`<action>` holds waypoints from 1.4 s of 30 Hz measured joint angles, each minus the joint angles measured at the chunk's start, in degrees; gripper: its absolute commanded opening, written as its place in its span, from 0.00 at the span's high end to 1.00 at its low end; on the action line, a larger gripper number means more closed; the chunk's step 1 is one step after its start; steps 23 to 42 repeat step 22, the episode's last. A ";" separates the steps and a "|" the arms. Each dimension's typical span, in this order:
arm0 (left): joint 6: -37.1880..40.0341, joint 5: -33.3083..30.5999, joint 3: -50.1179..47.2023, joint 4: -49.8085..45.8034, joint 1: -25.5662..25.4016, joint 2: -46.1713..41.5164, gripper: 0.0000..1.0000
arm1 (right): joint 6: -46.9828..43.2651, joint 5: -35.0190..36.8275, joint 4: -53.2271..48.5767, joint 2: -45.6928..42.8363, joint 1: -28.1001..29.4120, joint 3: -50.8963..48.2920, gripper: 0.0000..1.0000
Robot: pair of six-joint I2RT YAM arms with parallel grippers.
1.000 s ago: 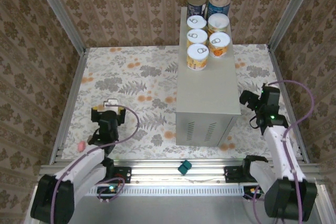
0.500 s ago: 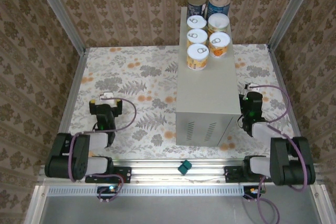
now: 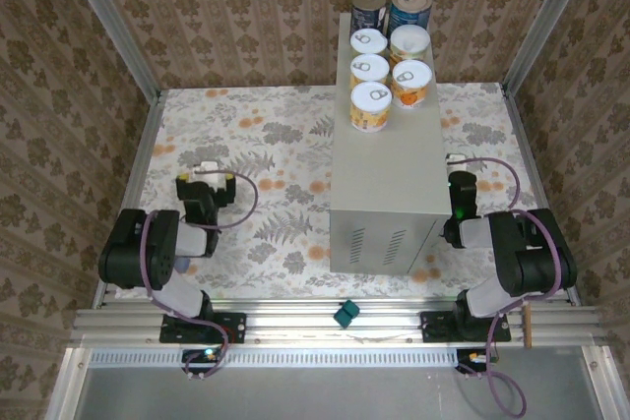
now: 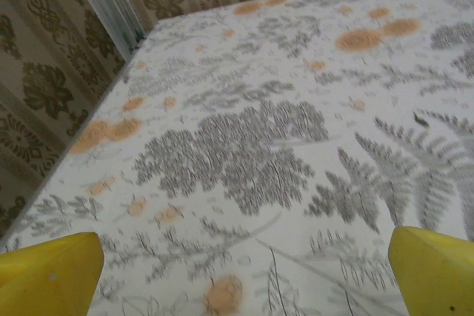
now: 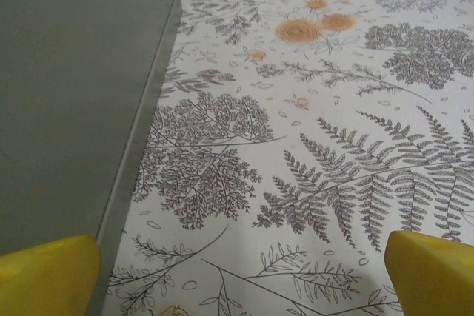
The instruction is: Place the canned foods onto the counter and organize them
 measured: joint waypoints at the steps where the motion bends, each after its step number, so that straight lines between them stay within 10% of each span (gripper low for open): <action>1: -0.28 -0.20 0.87 -0.44 0.15 0.00 0.00 | -0.09 0.02 -0.07 -0.02 0.00 0.20 0.00; 42: -1.03 -1.49 1.79 -2.08 0.44 -0.04 0.00 | -1.05 0.07 0.00 -0.02 0.00 1.18 0.00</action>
